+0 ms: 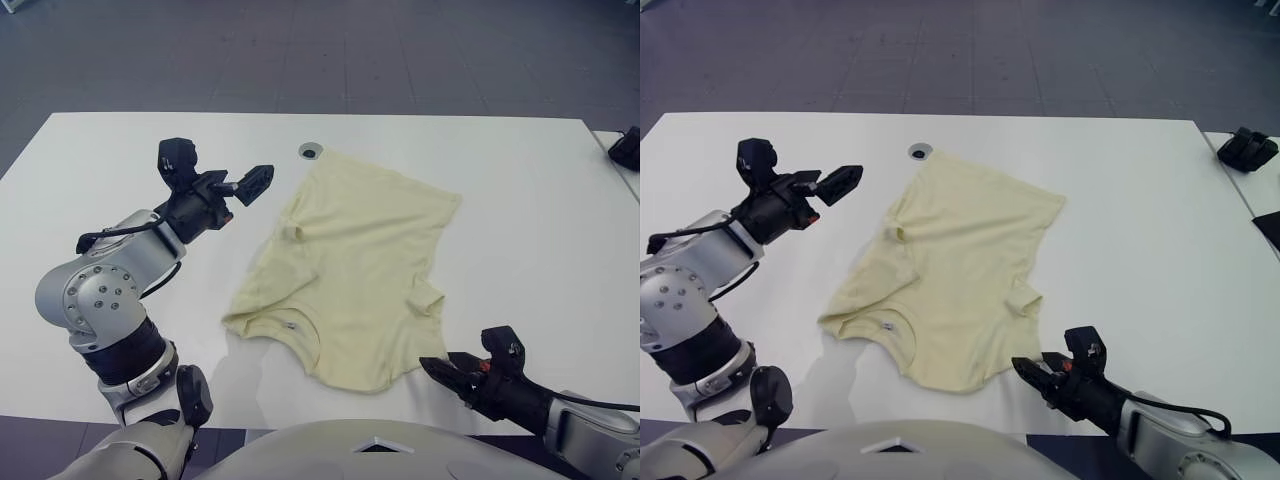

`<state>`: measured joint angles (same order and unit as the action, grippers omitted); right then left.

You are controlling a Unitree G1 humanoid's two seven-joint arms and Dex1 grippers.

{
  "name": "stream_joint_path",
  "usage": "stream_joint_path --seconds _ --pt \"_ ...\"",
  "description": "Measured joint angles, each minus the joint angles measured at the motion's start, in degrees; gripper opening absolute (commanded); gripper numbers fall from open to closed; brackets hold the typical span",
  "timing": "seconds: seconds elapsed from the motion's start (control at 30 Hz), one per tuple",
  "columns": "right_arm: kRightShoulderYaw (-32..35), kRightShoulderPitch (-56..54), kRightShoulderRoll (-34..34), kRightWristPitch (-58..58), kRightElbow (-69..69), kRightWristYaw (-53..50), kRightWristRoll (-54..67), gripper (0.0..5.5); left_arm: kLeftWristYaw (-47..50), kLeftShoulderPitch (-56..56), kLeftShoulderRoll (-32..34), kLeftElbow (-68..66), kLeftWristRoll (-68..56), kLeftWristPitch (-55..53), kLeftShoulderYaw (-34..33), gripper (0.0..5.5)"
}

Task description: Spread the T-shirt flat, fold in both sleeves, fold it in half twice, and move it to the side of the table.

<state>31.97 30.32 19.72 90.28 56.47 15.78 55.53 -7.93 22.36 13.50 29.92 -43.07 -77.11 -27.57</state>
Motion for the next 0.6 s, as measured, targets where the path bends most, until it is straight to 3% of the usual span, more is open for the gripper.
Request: stream_joint_path --seconds 0.4,0.6 --pt "2.0 3.0 -0.5 1.5 0.9 -1.9 2.8 0.69 0.5 -0.4 0.0 -0.1 0.0 0.0 1.0 5.4" --pt "2.5 3.2 -0.3 1.5 1.0 -2.0 2.9 1.59 0.9 -0.7 0.0 -0.1 0.0 0.0 1.1 5.4"
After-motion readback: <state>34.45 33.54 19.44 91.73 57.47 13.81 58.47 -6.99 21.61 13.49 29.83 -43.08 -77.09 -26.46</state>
